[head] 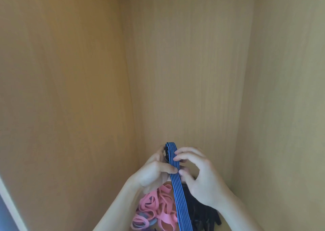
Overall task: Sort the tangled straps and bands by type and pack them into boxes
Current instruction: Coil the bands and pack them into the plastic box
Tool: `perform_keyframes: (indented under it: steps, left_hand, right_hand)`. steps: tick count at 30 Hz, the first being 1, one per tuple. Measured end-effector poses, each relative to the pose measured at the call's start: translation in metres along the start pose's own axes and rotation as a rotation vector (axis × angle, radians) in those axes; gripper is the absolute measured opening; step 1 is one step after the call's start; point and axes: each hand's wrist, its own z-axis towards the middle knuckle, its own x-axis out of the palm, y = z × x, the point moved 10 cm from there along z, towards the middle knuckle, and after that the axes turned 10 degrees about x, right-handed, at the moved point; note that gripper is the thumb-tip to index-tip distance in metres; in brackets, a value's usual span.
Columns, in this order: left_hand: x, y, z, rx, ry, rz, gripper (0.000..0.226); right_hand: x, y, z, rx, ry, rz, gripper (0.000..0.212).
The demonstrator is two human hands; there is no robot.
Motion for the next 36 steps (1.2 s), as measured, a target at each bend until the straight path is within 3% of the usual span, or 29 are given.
perform_keyframes:
  steps: [4,8,15,20,24,28,31,36]
  left_hand:
    - [-0.007,0.008,0.002,-0.011,-0.055,-0.029,0.097]
    - [-0.005,0.017,0.005,-0.037,-0.026,0.015,0.106]
    - [0.029,0.017,-0.002,-0.103,0.259,-0.067,0.100]
    - [0.043,0.002,-0.011,-0.115,0.376,-0.147,0.091]
    - [0.037,0.006,-0.018,-0.161,0.395,-0.070,0.067]
    - [0.027,0.012,-0.020,-0.191,0.289,0.017,0.044]
    - [0.018,0.015,-0.018,-0.169,0.186,0.050,0.035]
    - [0.005,0.027,-0.014,-0.138,0.070,0.124,0.035]
  right_hand:
    - [-0.017,-0.021,0.010,0.171,-0.094,0.084,0.033]
    - [-0.009,-0.042,0.016,0.356,-0.028,0.168,0.031]
    - [0.000,-0.041,0.018,0.417,0.185,0.481,0.016]
    - [0.006,-0.046,0.017,0.413,0.235,0.686,0.042]
    - [-0.001,-0.042,0.021,0.371,0.202,0.733,0.043]
    - [-0.007,-0.036,0.022,0.379,0.165,0.528,0.021]
    - [-0.002,-0.033,0.019,0.391,0.191,0.424,0.030]
    - [-0.006,-0.034,0.018,0.388,0.086,0.356,0.039]
